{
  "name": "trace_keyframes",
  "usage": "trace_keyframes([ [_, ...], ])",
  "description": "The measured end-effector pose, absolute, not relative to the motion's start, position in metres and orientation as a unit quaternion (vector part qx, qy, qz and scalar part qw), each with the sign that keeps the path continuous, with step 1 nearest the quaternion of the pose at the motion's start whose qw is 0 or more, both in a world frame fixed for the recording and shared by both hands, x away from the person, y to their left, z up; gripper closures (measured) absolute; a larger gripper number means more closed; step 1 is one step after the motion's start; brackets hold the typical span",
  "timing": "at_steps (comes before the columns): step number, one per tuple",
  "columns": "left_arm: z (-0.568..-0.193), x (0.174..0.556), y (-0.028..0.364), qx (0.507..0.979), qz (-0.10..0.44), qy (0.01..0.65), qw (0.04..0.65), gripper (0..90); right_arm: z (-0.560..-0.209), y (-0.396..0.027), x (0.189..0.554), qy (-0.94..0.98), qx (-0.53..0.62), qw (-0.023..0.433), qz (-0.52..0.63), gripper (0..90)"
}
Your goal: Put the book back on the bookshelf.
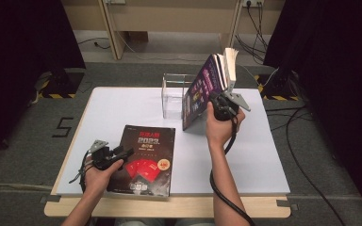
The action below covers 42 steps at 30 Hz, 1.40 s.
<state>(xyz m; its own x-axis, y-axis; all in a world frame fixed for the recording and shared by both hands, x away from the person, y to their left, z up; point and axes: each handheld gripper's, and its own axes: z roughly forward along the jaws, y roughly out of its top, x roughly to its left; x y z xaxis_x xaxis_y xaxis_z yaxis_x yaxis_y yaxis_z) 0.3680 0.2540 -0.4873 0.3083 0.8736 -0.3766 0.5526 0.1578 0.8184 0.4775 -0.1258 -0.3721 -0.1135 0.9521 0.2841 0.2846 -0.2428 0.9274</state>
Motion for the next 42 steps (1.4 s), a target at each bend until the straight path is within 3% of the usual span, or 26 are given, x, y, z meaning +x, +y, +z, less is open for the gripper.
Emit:
trace_keyframes([
  [13,-0.487,0.368,0.254,0.630,0.158,0.566,0.509,43.7,-0.368,-0.120,0.491,0.526,0.591,0.327,0.517,67.8],
  [25,-0.487,0.369,0.255,0.630,0.158,0.566,0.508,43.7,-0.370,-0.112,0.496,0.515,0.597,0.336,0.515,62.0],
  [29,-0.487,0.369,0.255,0.630,0.158,0.566,0.508,43.7,-0.370,-0.112,0.497,0.526,0.595,0.337,0.506,70.8],
  [42,-0.487,0.368,0.256,0.628,0.158,0.568,0.509,43.5,-0.359,-0.093,0.500,0.555,0.568,0.331,0.509,74.8],
])
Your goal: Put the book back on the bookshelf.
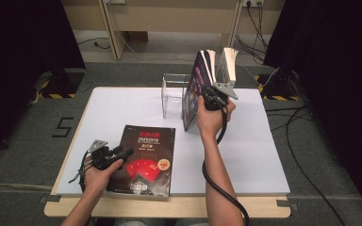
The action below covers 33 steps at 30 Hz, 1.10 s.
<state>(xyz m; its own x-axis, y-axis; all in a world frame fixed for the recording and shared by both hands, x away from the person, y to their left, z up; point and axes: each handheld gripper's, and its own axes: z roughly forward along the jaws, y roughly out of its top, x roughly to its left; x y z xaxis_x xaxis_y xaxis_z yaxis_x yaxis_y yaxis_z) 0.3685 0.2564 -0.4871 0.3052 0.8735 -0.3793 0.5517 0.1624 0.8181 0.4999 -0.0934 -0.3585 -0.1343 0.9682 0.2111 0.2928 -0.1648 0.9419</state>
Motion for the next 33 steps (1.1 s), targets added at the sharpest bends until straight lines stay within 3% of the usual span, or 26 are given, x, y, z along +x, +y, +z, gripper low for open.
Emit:
trace_keyframes([
  [24,-0.4880,0.3687,0.2566,0.628,0.157,0.567,0.509,43.4,-0.3559,-0.0845,0.5082,0.561,0.562,0.343,0.502,75.1],
  [33,-0.4887,0.3692,0.2595,0.628,0.158,0.568,0.508,43.5,-0.3551,-0.0883,0.5104,0.555,0.562,0.327,0.519,76.3],
])
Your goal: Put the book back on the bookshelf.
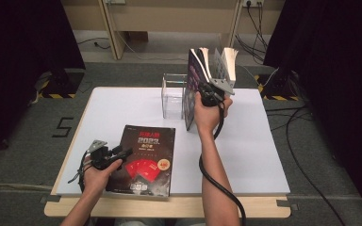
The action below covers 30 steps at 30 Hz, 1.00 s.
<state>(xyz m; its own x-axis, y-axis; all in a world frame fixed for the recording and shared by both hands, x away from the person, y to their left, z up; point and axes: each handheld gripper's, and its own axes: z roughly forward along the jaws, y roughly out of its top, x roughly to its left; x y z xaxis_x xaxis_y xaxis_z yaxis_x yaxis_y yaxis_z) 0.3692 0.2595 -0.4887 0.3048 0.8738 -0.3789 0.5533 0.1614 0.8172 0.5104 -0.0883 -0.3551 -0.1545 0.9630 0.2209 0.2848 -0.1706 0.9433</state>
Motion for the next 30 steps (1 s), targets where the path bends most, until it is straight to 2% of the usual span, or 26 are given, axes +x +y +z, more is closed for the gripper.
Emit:
trace_keyframes([
  [30,-0.489,0.371,0.265,0.622,0.158,0.572,0.511,44.3,-0.337,-0.091,0.527,0.509,0.548,0.363,0.555,76.5],
])
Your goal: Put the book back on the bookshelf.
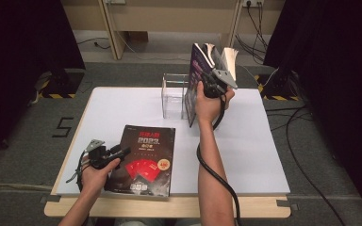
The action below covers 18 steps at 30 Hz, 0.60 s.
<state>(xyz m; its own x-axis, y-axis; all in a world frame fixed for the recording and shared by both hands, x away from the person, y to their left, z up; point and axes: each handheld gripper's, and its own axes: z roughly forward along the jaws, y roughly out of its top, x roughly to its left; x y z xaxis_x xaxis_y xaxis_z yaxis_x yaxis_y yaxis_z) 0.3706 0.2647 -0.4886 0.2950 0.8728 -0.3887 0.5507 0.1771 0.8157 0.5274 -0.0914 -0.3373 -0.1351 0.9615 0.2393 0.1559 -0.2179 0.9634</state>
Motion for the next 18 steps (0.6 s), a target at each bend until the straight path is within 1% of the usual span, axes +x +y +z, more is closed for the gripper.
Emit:
trace_keyframes([
  [11,-0.489,0.371,0.264,0.622,0.156,0.571,0.512,44.8,-0.327,-0.093,0.533,0.489,0.544,0.379,0.567,76.5],
  [15,-0.489,0.371,0.264,0.623,0.156,0.570,0.513,45.0,-0.330,-0.092,0.535,0.488,0.542,0.390,0.562,76.4],
  [18,-0.490,0.371,0.264,0.625,0.156,0.568,0.513,45.0,-0.339,-0.091,0.532,0.498,0.544,0.398,0.546,76.2],
])
